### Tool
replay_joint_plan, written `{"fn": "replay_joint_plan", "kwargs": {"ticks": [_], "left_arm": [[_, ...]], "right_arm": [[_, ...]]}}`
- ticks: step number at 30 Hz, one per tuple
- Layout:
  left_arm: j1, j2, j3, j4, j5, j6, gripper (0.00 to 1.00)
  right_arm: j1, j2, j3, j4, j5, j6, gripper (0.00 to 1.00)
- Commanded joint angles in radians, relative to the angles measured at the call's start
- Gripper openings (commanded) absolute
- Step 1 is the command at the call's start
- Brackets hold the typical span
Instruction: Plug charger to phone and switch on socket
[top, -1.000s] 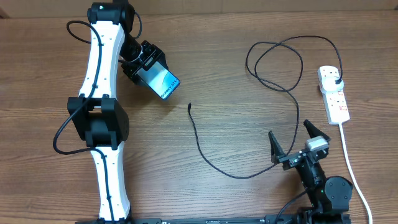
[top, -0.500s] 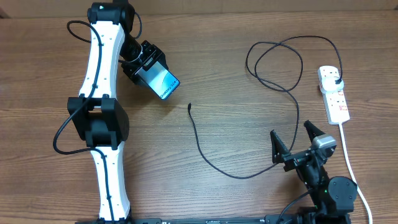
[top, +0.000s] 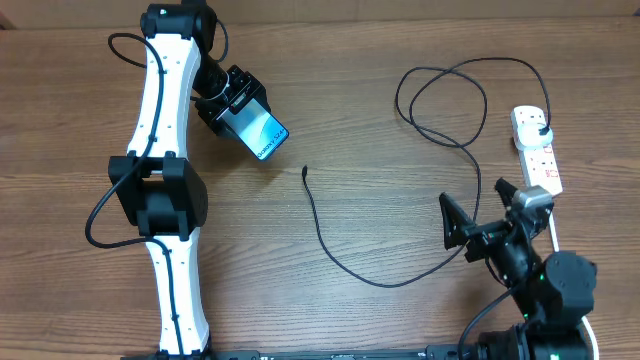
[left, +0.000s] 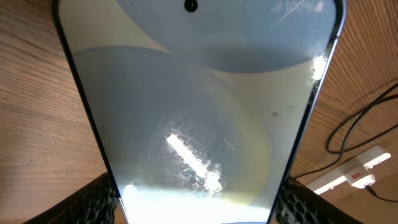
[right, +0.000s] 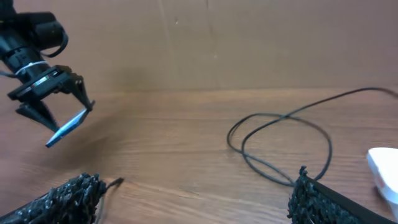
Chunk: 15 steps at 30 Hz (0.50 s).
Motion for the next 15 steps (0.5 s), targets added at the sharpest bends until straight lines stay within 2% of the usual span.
{"fn": "replay_joint_plan", "kwargs": {"ticks": [1,11,15], "left_arm": [[-0.010,-0.004,-0.001,-0.003,0.032,0.019,0.27],[-0.010,-0.004,-0.001,-0.003,0.066,0.018,0.27],[-0.009,-0.004,-0.001,-0.003,0.122,0.018,0.22]], "right_arm": [[0.004,0.084,0.092,-0.006,-0.071,0.003,1.00],[0.004,0.328,0.258,-0.111,-0.153,0.003,1.00],[0.004,0.410,0.319,-0.182,-0.161,0.003,1.00]]}}
